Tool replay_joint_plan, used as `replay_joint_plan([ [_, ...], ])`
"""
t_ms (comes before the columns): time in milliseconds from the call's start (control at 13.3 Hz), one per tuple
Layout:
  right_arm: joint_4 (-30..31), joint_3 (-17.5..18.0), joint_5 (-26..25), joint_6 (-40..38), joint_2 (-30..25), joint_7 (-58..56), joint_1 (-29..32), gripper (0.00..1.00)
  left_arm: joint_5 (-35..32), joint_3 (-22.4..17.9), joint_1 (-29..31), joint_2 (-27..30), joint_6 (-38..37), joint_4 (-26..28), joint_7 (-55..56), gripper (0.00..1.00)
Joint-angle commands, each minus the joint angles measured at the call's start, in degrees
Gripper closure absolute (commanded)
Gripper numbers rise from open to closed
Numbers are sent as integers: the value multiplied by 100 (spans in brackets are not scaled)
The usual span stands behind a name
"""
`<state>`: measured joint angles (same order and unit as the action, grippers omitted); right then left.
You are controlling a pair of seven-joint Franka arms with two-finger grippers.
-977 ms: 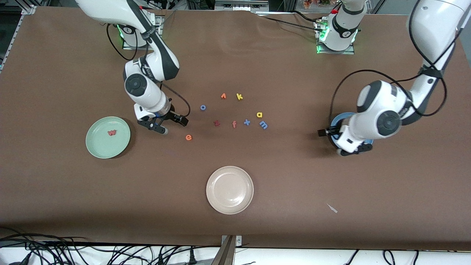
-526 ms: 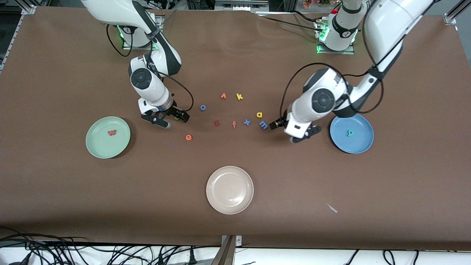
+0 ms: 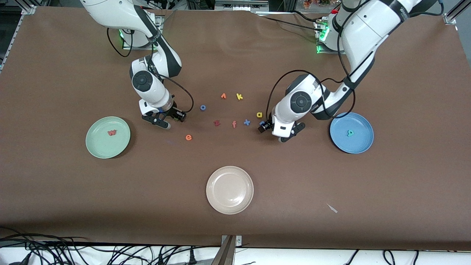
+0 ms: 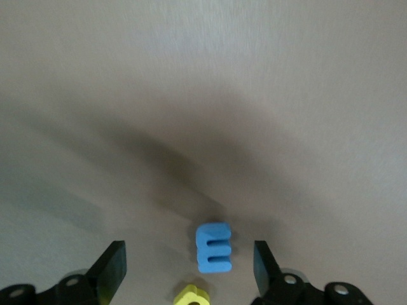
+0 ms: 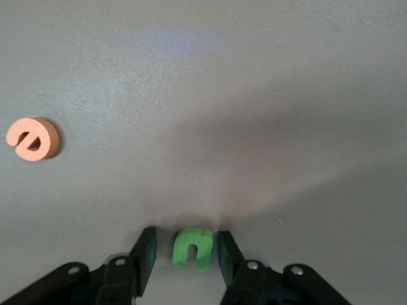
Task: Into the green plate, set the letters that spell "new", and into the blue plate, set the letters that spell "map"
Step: 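Grasp green n with the right gripper while the left gripper reaches blue E, then put n on green plate with the right gripper while the left gripper grasps E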
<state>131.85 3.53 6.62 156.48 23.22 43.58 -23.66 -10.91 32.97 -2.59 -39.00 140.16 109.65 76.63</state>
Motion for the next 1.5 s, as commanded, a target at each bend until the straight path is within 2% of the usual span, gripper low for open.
replay_joint_plan([
  [0,16,-2,-64,119,43,54,-24,84,27,-115,-250,-63,38,-93,238,19],
  [75,16,-2,-73,111,43,45,-24,95,19,-124,-286,-72,55,-93,247,21],
  [150,-62,-2,-73,58,34,1,-16,100,19,-141,-295,-107,81,-93,247,21],
  [376,-720,-63,-73,-1116,8,-51,19,100,19,-212,-330,-151,161,-111,238,23],
  [601,-1144,-667,-90,-2189,-124,-1198,28,100,27,-317,-470,-160,169,-120,247,25],
  [751,-1179,-1168,-90,-2508,-229,-2288,28,100,36,-396,-584,-169,169,-155,282,28],
  [1127,-1171,-2048,-230,-2553,-186,-4249,28,100,19,-405,-585,-213,161,-190,317,62],
  [1352,-1188,-2470,-607,-2474,-72,-5120,55,100,19,-440,-585,-248,161,-199,308,67],
  [1427,-1206,-2567,-696,-2369,-11,-5271,89,90,19,-440,-585,-248,161,-199,308,72],
])
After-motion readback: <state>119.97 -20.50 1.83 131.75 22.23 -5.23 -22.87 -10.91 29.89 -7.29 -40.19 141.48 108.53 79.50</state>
